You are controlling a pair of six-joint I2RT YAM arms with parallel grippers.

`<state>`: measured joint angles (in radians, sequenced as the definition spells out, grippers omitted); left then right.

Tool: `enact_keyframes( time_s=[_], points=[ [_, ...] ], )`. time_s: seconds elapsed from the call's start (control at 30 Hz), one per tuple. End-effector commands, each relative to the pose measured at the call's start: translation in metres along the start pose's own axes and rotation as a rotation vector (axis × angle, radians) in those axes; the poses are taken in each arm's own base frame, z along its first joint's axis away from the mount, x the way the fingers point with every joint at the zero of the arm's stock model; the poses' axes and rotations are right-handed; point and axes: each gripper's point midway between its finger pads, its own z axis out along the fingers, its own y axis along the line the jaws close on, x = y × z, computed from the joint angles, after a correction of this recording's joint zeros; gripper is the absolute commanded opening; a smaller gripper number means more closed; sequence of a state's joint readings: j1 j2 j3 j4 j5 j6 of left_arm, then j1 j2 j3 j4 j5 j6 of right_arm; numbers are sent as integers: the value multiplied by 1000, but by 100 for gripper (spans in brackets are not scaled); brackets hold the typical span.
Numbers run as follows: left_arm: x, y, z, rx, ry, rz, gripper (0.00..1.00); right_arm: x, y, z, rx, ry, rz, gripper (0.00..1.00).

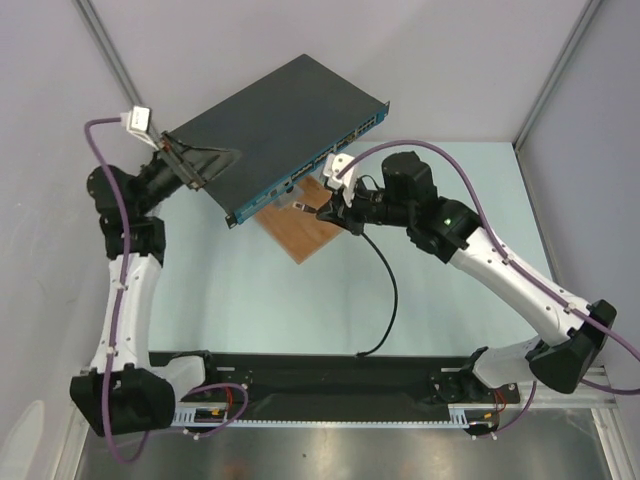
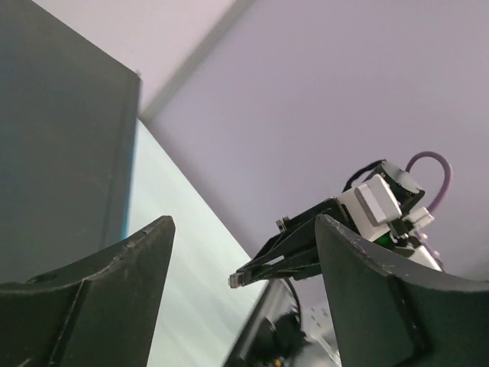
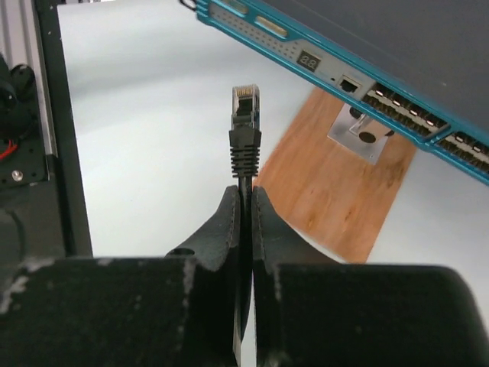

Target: Insert the plug into the switch port

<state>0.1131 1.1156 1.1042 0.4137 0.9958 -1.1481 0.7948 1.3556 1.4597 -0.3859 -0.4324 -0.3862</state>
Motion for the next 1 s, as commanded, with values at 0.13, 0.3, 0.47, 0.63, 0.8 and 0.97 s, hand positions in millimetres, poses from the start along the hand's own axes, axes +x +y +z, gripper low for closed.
enact_keyframes(
  time_s=[0.13,0.3,0.47,0.63,0.8,0.97],
  points=[
    [-23,37,-60,-318,-221,76,86,11,-22,7,79,100,326,0],
    [11,95,-103,-553,-266,-43,89,12,-34,18,123,130,446,0],
    [39,123,-110,-563,-236,-120,96,18,-35,33,113,148,491,0],
    [48,131,-104,-481,-229,-199,98,22,-40,41,142,150,490,0],
    [45,136,-101,-437,-249,-205,97,25,-43,50,165,152,488,0],
    [37,129,-96,-381,-270,-186,97,18,-43,56,158,133,507,0]
  ],
)
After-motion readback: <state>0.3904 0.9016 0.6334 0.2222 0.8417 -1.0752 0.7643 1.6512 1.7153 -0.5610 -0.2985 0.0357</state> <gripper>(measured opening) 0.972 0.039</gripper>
